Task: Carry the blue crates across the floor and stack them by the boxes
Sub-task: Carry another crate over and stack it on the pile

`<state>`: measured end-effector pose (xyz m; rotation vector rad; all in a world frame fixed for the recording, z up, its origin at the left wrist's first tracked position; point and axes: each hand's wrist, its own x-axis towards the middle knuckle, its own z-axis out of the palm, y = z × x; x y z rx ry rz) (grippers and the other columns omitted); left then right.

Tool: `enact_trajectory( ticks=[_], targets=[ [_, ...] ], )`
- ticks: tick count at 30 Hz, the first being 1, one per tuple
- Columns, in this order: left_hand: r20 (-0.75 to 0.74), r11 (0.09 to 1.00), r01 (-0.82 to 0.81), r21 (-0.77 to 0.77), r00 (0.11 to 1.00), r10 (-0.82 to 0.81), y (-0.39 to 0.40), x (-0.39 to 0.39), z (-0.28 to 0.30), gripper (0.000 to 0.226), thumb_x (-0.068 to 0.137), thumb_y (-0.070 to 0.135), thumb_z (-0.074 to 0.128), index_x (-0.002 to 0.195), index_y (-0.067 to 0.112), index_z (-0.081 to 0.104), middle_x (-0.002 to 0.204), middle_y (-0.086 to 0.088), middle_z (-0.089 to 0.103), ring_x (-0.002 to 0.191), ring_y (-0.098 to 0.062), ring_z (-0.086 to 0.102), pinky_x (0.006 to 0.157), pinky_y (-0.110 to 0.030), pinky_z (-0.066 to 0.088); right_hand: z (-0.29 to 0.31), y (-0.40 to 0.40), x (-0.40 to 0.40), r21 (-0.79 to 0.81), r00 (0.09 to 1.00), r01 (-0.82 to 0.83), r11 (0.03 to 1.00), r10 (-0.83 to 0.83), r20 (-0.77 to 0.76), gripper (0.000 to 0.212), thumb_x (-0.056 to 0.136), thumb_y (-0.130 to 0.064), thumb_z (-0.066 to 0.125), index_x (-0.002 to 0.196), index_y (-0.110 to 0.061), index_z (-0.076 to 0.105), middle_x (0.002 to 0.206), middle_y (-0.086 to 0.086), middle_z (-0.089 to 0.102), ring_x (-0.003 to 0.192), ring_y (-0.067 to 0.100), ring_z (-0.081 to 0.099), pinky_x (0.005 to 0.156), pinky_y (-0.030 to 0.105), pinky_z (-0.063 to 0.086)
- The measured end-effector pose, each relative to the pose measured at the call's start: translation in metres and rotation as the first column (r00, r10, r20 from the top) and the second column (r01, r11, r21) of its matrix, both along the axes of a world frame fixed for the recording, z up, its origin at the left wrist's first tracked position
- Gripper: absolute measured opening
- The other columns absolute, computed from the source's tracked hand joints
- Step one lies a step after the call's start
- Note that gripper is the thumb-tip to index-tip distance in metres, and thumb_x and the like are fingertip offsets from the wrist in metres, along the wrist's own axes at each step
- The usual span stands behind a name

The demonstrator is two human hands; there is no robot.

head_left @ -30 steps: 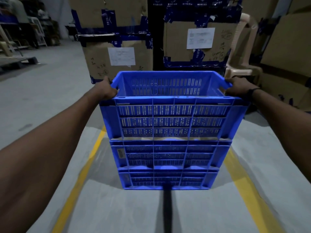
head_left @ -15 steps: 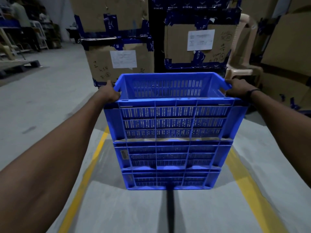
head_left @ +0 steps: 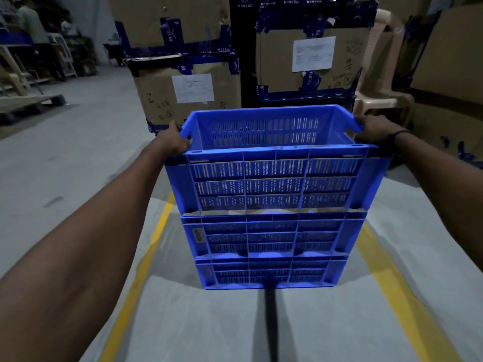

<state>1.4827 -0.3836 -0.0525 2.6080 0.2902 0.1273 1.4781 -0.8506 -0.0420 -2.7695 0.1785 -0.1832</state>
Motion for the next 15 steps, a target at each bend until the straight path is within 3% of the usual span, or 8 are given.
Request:
enact_trajectory(
  ticks=[3, 8, 12, 15],
  targets=[
    [-0.056, 0.999, 0.024, -0.025, 0.998, -0.025, 0.001, 0.004, 0.001, 0.067, 0.096, 0.018, 0.058, 0.153, 0.012, 0.023, 0.137, -0.024, 0.055, 0.118, -0.039, 0.056, 0.098, -0.049, 0.043, -0.003, -0.003, 0.006, 0.006, 1.000, -0.007, 1.000, 0.007, 0.003, 0.043, 0.090, -0.012, 0.062, 0.131, -0.004, 0.053, 0.123, 0.025, 0.061, 0.110, 0.040, 0.058, 0.095, 0.046, 0.045],
    [-0.116, 0.998, 0.047, 0.034, 0.992, -0.043, 0.001, 0.009, 0.007, 0.071, 0.098, 0.022, 0.051, 0.156, 0.013, 0.011, 0.131, -0.026, 0.054, 0.114, -0.039, 0.054, 0.090, -0.047, 0.038, -0.009, -0.009, 0.017, 0.060, 1.000, -0.009, 0.998, 0.008, 0.014, 0.048, 0.095, -0.025, 0.061, 0.135, -0.003, 0.045, 0.127, 0.027, 0.058, 0.113, 0.042, 0.056, 0.093, 0.043, 0.042],
    [-0.070, 0.998, 0.006, 0.059, 0.998, -0.002, 0.000, 0.014, 0.000, 0.064, 0.097, 0.035, 0.054, 0.148, 0.014, 0.022, 0.130, -0.027, 0.057, 0.111, -0.043, 0.059, 0.095, -0.049, 0.047, -0.010, -0.009, 0.022, 0.059, 0.999, 0.027, 0.998, -0.025, -0.028, 0.061, 0.093, -0.028, 0.061, 0.142, -0.005, 0.032, 0.128, 0.031, 0.055, 0.111, 0.045, 0.057, 0.092, 0.045, 0.045],
    [-0.027, 1.000, 0.009, 0.022, 1.000, -0.008, -0.002, 0.009, 0.000, 0.055, 0.096, 0.029, 0.056, 0.140, 0.012, 0.029, 0.124, -0.027, 0.058, 0.105, -0.044, 0.060, 0.093, -0.052, 0.050, -0.006, -0.007, 0.016, 0.006, 0.998, 0.043, 0.999, -0.043, -0.053, 0.059, 0.091, -0.027, 0.058, 0.140, -0.009, 0.030, 0.127, 0.031, 0.055, 0.108, 0.048, 0.058, 0.089, 0.046, 0.047]
  ],
)
